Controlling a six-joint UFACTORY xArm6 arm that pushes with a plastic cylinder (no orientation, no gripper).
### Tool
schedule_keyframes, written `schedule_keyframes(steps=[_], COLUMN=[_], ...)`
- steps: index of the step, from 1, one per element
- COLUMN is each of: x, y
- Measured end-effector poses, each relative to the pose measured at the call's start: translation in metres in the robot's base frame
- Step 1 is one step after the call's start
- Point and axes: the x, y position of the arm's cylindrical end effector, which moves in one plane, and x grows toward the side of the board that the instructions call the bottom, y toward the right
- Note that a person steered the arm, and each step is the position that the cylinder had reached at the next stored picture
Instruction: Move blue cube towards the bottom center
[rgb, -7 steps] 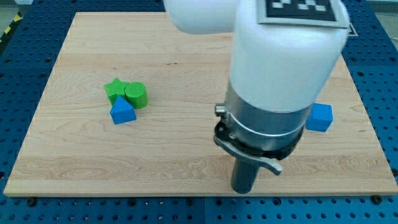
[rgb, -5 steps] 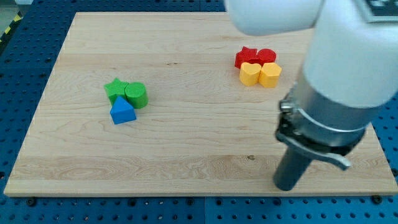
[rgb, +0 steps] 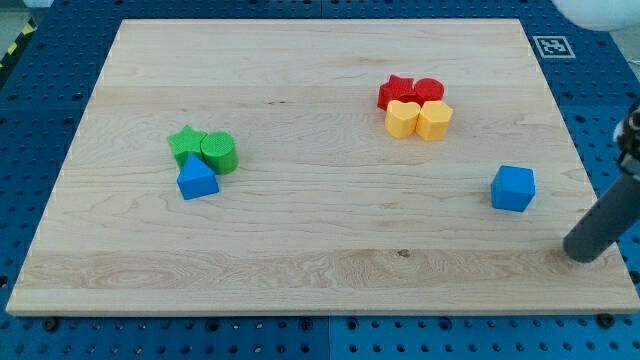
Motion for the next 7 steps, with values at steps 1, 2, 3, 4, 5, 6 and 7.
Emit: schedule_keyframes(steps=[1,2,3,4,5,6,7], x=[-0.039,-0.056,-0.058,-0.058,-0.058,-0.058,-0.058], y=[0.020,0.009,-0.020,-0.031,-0.031,-0.040,-0.050])
